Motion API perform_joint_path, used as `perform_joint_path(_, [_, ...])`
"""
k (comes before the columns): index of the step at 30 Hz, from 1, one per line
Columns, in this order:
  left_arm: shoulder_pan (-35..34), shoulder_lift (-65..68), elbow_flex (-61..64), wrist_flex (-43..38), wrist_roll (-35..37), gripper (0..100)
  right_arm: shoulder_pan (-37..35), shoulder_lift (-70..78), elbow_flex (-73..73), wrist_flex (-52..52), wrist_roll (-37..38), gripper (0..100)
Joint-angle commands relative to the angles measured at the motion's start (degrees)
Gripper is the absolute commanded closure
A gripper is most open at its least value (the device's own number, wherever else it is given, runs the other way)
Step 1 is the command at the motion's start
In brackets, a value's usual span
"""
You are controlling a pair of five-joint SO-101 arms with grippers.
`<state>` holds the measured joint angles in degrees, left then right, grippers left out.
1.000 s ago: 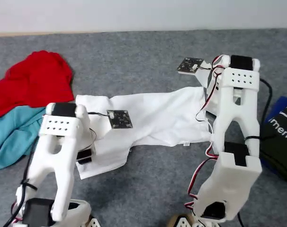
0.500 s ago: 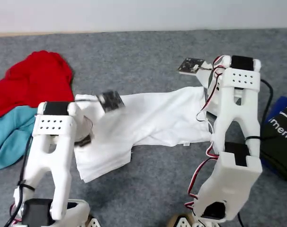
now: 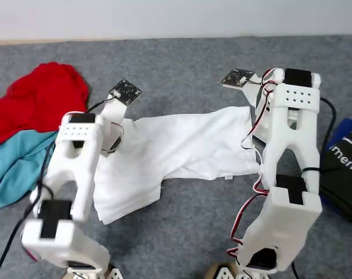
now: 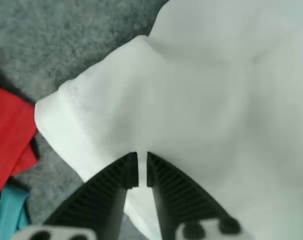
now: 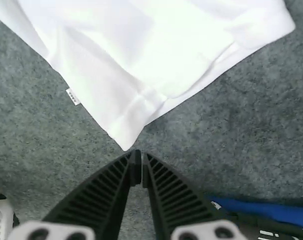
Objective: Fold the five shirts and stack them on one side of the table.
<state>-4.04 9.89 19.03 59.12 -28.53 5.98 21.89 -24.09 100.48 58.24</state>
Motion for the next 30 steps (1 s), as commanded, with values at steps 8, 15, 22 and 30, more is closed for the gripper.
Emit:
perform_joint_path(8, [-6.59,16.62,-20.35,0.26,0.18,96,0.48,-4.0,3.87,2.33,-0.88,98.8])
perform_joint_path(15, [-6.24,15.56,-29.41,9.49,0.18,96,0.22,-3.74,4.22,1.19,-0.88,98.8])
perform_joint_path(22, [-6.07,14.42,-32.31,9.76,0.44,96,-1.54,-1.71,4.31,-10.51,-5.54,98.8])
perform_joint_path(30, [-5.89,22.42,-32.66,5.19,0.53,96,-6.99,6.9,4.04,-29.67,-12.92,98.8])
